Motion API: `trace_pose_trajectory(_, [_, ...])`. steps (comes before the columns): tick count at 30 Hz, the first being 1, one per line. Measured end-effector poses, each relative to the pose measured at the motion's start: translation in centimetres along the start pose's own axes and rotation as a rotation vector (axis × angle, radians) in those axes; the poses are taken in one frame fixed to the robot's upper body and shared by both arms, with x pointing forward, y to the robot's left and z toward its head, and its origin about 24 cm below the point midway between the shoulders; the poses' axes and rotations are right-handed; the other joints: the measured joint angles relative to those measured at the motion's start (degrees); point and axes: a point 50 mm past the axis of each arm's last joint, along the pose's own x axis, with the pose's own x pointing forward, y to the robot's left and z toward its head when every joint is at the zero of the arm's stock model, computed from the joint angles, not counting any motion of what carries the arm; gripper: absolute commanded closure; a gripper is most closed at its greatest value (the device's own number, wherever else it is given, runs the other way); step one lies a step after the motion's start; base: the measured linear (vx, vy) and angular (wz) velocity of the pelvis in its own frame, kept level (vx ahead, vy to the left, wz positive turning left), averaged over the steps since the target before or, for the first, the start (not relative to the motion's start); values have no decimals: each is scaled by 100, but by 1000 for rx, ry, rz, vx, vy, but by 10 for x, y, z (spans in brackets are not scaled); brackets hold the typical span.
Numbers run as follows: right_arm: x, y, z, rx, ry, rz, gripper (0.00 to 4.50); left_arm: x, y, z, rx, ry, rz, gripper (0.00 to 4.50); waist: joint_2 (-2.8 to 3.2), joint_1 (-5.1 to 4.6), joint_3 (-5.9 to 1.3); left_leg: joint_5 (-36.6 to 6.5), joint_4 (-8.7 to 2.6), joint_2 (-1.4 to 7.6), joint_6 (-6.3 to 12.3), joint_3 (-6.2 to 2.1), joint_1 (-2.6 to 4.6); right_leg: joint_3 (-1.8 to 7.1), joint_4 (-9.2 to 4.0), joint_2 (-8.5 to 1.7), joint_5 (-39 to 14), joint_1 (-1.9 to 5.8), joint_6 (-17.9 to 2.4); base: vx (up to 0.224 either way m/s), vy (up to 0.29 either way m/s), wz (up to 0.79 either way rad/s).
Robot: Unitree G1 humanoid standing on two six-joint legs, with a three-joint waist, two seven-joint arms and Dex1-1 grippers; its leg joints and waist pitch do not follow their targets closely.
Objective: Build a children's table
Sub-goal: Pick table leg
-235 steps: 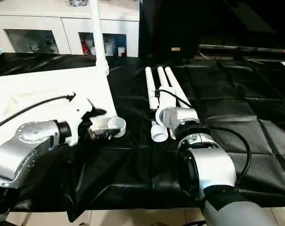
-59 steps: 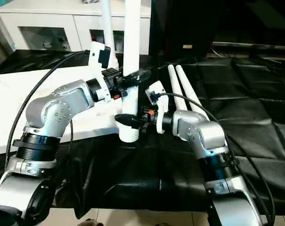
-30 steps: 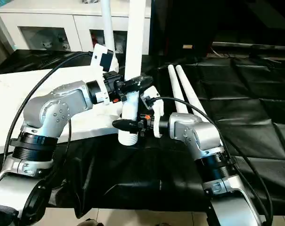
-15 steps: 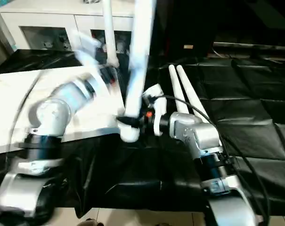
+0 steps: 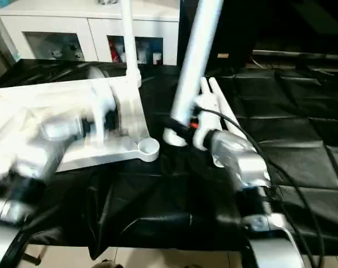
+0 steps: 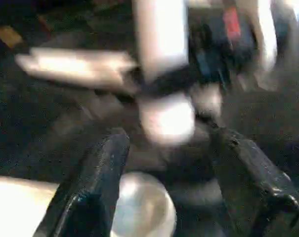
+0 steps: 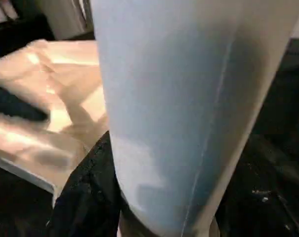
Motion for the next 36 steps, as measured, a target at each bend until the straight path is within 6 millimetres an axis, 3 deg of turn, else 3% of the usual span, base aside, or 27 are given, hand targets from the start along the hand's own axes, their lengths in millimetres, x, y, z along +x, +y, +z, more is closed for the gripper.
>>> trace_pose_trajectory(8, [-2,-2,-6,-21,9,-20,257,-14,16,-35,67,285,-6,228,21,-43,-4,4,1,-1,-7,-2,17,4,7,0,3,11,-1,0,0,0])
trace_pose_trajectory(12, [-2,1,-15,-29,42,-17,257,-21,19,-45,18,322,-9,264,24,-47,-3,3,0,-1,-7,-2,7,4,5,0,3,3,-2,0,0,0])
trace_pose_trajectory(27, [-2,2,-15,-34,47,4,257,-30,33,-51,-5,348,23,376,26,-39,-2,4,1,-1,-7,-2,12,3,6,0,4,9,-4,0,0,0])
trace_pose_trajectory(28, [-2,2,-15,-34,48,5,257,-30,34,-52,-6,351,22,402,26,-40,-3,4,1,-1,-7,-2,13,3,6,0,4,9,-4,0,0,0])
trace_pose_trajectory(36, [-2,3,-15,-38,51,10,257,-33,34,-55,16,380,-3,443,26,-65,-3,4,1,0,-7,-2,17,5,6,0,5,10,-5,0,0,0])
